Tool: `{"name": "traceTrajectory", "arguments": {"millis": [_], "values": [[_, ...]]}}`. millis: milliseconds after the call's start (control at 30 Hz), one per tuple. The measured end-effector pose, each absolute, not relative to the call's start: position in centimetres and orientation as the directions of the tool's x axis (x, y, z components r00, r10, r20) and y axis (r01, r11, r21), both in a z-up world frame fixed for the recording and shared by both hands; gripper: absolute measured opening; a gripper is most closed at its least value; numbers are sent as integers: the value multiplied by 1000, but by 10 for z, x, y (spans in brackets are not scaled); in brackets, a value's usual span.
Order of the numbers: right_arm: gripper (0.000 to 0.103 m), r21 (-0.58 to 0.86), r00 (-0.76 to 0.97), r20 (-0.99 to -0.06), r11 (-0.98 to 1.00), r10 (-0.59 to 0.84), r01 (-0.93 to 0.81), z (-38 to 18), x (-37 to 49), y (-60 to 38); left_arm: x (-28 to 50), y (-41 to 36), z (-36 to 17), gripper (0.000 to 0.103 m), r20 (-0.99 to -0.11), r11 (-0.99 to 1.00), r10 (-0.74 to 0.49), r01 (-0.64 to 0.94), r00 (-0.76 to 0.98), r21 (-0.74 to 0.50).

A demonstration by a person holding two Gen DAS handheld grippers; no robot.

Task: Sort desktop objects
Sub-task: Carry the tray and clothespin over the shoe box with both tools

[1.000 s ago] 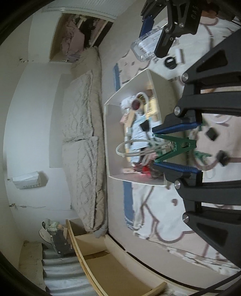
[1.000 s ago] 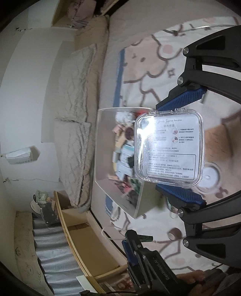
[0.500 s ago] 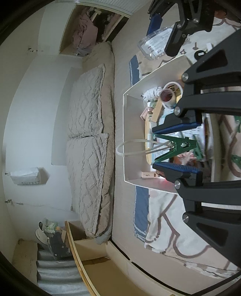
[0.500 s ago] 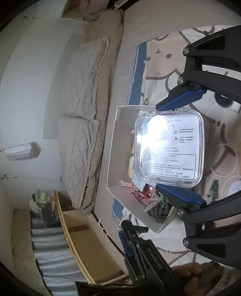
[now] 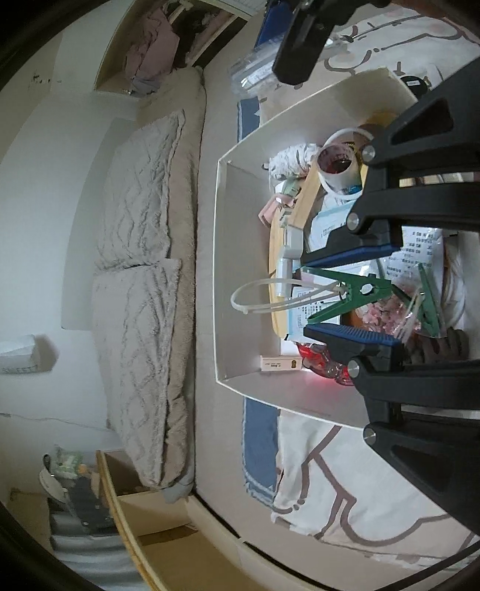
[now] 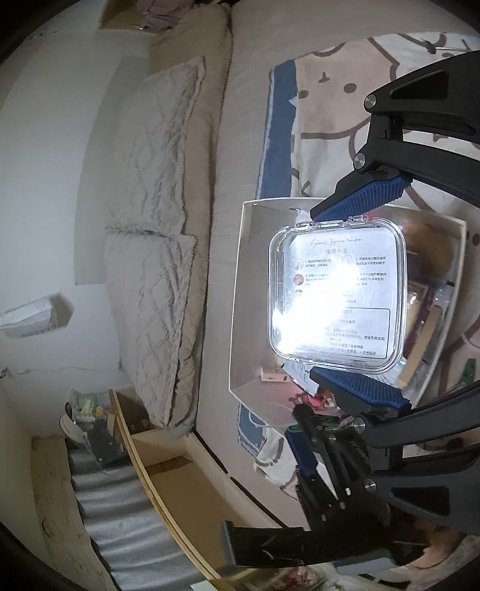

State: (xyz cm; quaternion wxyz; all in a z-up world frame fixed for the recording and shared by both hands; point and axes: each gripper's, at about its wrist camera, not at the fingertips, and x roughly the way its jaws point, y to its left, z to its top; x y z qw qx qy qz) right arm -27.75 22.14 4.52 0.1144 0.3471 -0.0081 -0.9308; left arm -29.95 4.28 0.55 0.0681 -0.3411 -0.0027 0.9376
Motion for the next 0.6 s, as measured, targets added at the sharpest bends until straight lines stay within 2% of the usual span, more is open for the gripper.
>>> {"name": "traceTrajectory", "arguments": {"millis": [600], "values": [[78, 84, -605, -784, -990, -138, 117, -4, -361, 211, -315, 36, -7, 31, -643, -991, 106, -135, -759, -3]]}}
